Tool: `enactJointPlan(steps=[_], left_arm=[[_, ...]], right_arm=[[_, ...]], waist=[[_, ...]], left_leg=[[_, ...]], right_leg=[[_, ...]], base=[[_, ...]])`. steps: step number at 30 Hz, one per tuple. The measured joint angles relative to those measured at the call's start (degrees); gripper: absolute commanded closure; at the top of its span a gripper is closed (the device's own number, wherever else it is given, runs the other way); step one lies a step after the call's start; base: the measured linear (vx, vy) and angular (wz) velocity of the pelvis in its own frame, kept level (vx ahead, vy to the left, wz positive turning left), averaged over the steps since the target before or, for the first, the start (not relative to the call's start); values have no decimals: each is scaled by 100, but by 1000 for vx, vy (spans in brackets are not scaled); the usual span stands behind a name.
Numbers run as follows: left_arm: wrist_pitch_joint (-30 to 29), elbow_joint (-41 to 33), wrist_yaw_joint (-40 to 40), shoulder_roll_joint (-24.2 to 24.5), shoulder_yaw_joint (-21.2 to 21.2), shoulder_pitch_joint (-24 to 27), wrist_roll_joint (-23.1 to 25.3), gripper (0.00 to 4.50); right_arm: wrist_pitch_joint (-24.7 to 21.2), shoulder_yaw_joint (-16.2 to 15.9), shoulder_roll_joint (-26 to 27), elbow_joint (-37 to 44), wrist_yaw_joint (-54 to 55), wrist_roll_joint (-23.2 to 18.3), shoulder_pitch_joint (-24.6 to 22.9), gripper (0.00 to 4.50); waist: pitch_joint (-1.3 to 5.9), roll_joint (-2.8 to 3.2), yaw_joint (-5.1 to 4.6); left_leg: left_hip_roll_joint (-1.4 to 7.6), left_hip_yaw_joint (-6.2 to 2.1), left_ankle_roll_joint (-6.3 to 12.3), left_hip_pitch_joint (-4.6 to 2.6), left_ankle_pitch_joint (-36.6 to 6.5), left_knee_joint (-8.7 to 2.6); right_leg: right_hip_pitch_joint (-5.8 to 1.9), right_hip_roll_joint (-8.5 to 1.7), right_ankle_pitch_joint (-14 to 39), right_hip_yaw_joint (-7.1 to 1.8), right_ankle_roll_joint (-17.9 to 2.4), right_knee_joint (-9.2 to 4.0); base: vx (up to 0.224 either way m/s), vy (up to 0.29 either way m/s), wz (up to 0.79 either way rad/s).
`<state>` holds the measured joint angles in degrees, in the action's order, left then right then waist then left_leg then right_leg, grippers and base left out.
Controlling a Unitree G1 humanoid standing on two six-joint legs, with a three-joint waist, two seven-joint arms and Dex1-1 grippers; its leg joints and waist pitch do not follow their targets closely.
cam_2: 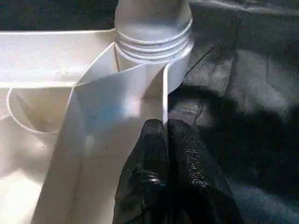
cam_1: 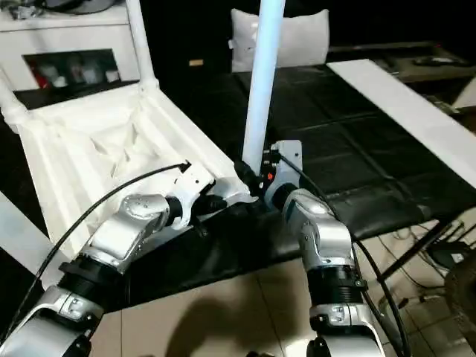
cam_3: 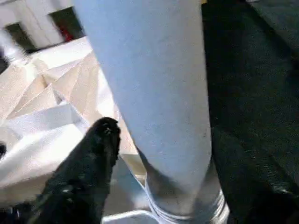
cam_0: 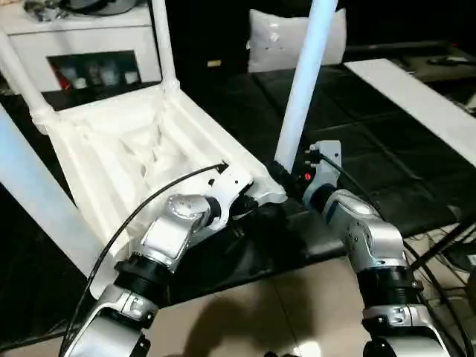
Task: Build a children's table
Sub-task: Rotate leg to tighten
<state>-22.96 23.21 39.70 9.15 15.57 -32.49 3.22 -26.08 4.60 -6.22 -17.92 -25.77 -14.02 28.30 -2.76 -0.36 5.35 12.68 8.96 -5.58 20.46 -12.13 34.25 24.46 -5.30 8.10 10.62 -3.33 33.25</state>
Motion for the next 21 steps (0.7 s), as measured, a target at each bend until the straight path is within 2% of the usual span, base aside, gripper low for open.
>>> enactJointPlan(steps=[2,7,13,16,18,20,21], left_arm=[[266,24,173,122,108,28,19,450],[611,54,576,436,202,75,41,450],[1188,95,1360,971,352,137,8,450],[1550,144,1850,1236,466,142,-19,450],[1696,145,2141,1346,526,146,-55,450],[1855,144,2436,1433,588,145,-90,450],[1935,144,2544,1459,625,145,-107,450]], right_arm=[[51,-30,-232,21,-294,-8,-99,83],[141,-89,-799,160,-1089,-63,-219,47],[328,-269,-1746,200,-2175,-107,-395,2],[452,-445,-2111,236,-3033,-141,-402,2],[533,-556,-2176,239,-3401,-146,-401,2],[571,-791,-2294,240,-3829,-190,-404,2],[589,-859,-2332,240,-3984,-206,-404,38]], waist=[[-1,7,57],[-2,9,123],[-3,11,204],[-3,10,282],[-3,10,338],[-3,10,405],[-3,10,437]], left_leg=[[1,15,0,-5,-1,-3],[0,66,2,-27,0,8],[-12,71,-16,-63,-10,22],[-13,71,-16,-70,-10,26],[-14,68,-16,-80,-9,26],[-15,68,-14,-81,-9,26],[-17,67,-14,-80,-9,26]], right_leg=[[7,1,0,-15,0,0],[5,2,-6,-53,27,0],[-52,2,-22,-61,40,-21],[-60,2,-24,-63,43,-20],[-72,2,-24,-63,43,-18],[-76,1,-23,-67,43,-19],[-76,1,-23,-69,43,-19]], base=[[0,0,0],[0,0,0],[0,0,0],[0,0,0],[0,0,0],[0,0,0],[0,0,0]])
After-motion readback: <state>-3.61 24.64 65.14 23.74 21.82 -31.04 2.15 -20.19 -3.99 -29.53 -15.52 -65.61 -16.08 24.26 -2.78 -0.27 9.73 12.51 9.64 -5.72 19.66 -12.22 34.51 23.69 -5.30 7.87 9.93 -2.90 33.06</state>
